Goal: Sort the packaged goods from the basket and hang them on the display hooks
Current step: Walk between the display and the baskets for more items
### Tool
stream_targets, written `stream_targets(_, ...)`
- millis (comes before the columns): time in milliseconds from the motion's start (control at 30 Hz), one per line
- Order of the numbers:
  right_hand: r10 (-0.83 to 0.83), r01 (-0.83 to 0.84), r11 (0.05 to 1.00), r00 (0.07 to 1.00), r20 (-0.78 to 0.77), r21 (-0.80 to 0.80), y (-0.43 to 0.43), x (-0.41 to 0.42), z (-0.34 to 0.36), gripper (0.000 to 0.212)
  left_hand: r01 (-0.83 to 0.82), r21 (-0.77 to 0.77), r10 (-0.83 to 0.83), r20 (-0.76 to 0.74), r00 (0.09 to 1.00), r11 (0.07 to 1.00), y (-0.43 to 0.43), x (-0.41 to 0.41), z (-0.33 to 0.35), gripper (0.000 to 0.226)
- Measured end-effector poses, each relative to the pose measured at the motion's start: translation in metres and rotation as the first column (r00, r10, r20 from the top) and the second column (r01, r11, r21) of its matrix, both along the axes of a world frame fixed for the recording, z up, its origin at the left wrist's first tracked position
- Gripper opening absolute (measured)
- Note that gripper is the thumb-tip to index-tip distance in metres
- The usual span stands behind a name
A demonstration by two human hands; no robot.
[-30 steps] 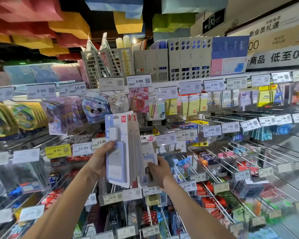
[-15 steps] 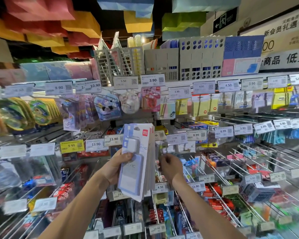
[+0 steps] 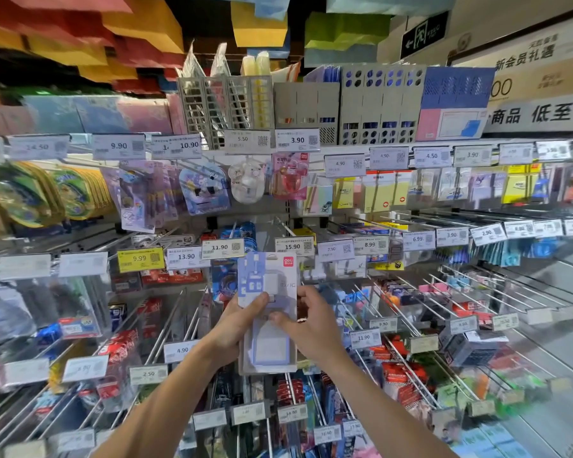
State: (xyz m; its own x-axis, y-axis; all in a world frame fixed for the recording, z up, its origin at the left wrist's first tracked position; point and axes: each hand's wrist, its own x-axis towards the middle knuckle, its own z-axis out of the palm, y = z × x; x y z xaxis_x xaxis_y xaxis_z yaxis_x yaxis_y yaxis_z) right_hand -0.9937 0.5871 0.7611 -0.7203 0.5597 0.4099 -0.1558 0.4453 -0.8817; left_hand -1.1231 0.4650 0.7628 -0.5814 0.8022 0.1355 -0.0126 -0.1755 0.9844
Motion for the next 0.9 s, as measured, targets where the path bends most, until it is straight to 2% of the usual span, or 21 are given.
stream_targets(67, 0.071, -0.08, 0.986, 0.995, -0.063, -0.143, 0.003, 0.001, -0.004, 0.035, -0.008, -0.023, 0.009, 0.023, 1.0, 1.0, -0.003, 0.004, 0.001, 0.057)
stream_targets(133, 0.117, -0.157, 0.932, 0.984, -0.136, -0.327, 0.007, 0.003, -0.005, 0.038, -0.004, -0.007, 0.005, 0.047, 0.999, 1.0, -0.004, 0.003, 0.001, 0.061)
stream_targets(200, 0.159, -0.23, 0.852, 0.969, -0.187, -0.47, 0.015, 0.007, -0.008, 0.042, 0.019, 0.013, -0.019, 0.045, 0.999, 1.0, -0.005, 0.002, 0.002, 0.049)
stream_targets(300, 0.198, -0.299, 0.731, 0.953, -0.228, -0.614, 0.031, 0.015, -0.019, 0.057, 0.046, -0.016, -0.045, 0.037, 0.998, 0.999, -0.011, -0.002, 0.003, 0.039)
stream_targets(367, 0.175, -0.267, 0.697, 0.963, -0.202, -0.666, 0.045, 0.023, -0.03, 0.064, 0.018, -0.036, -0.016, 0.043, 0.999, 0.999, -0.019, -0.005, 0.008, 0.037)
stream_targets(433, 0.135, -0.187, 0.73, 0.982, -0.129, -0.658, 0.059, 0.032, -0.041, 0.053, 0.027, -0.043, -0.025, 0.04, 0.999, 0.999, -0.024, -0.009, 0.017, 0.041)
stream_targets(567, 0.068, -0.057, 0.827, 0.998, -0.002, -0.56, 0.075, 0.036, -0.055, 0.039, 0.112, -0.017, -0.112, -0.021, 0.993, 0.994, -0.024, -0.02, 0.036, 0.079)
stream_targets(600, 0.063, -0.043, 0.847, 0.998, 0.019, -0.53, 0.075, 0.032, -0.054, 0.037, 0.123, -0.012, -0.123, -0.031, 0.992, 0.992, -0.022, -0.021, 0.041, 0.081)
stream_targets(700, 0.067, -0.026, 0.878, 0.995, 0.068, -0.477, 0.071, 0.017, -0.042, 0.033, 0.132, 0.001, -0.131, -0.045, 0.99, 0.991, -0.011, -0.025, 0.052, 0.067)
stream_targets(833, 0.08, -0.025, 0.871, 0.993, 0.091, -0.49, 0.068, -0.001, -0.029, 0.03, 0.141, 0.032, -0.141, -0.011, 0.99, 0.989, 0.002, -0.021, 0.061, 0.076)
stream_targets(900, 0.094, -0.048, 0.864, 0.993, 0.067, -0.501, 0.069, -0.006, -0.026, 0.032, 0.136, 0.057, -0.137, 0.031, 0.99, 0.989, 0.007, -0.019, 0.063, 0.069)
